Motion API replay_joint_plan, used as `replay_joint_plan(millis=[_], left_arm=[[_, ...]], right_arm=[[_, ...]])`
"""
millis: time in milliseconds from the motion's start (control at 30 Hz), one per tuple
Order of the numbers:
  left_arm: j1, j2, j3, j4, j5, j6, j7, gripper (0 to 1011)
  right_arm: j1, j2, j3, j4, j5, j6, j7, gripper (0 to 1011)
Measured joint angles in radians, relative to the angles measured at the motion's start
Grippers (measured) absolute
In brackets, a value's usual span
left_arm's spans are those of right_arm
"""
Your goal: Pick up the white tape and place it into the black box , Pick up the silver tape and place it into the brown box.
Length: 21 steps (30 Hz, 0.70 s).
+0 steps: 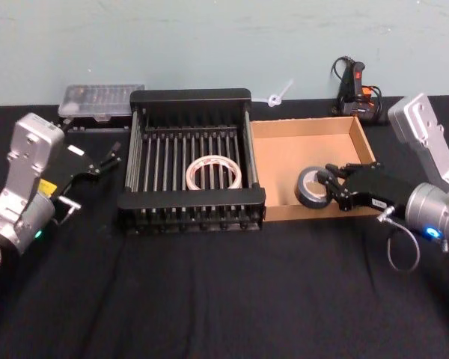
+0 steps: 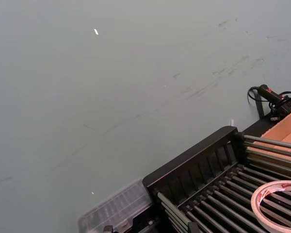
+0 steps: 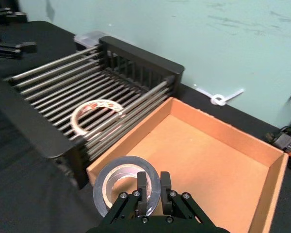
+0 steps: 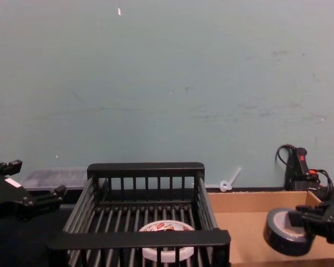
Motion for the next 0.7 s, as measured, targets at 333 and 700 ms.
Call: replay_joint_plan(millis=[333, 700], left_arm=[[0.000, 0.000, 0.000, 0.000, 0.000, 0.000, 0.000, 1002], [0.000, 0.000, 0.000, 0.000, 0.000, 0.000, 0.000, 1001]], right_arm=[[0.085, -0.072, 0.005, 0.133, -0.033, -0.004, 0.001, 169], [0.129, -0.118, 0.013, 0.218, -0.046, -0.015, 0.007, 170]])
